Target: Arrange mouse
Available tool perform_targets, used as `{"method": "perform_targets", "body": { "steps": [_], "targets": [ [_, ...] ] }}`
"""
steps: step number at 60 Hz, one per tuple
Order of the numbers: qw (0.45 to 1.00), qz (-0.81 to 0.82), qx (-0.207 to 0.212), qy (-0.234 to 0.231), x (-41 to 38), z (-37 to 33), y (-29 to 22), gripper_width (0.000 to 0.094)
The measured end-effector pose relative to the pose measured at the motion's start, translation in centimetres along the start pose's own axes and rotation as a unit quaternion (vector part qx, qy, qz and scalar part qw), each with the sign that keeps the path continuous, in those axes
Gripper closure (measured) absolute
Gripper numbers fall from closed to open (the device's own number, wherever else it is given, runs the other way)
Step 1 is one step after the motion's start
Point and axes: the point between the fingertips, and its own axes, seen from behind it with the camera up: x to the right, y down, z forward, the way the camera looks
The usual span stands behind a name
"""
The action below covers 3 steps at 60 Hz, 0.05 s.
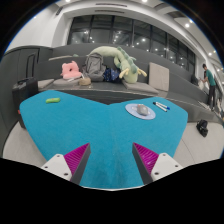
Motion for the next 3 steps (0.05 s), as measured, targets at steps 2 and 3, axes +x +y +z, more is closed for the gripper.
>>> {"method": "perform_targets", "body": {
  "steps": [2,3],
  "targets": [
    [1.0,-0.001,0.001,0.0,0.0,-0.02,-0.01,0.0082],
    [1.0,-0.001,0.001,0.0,0.0,-0.04,-0.03,0.0082]
  ]
}}
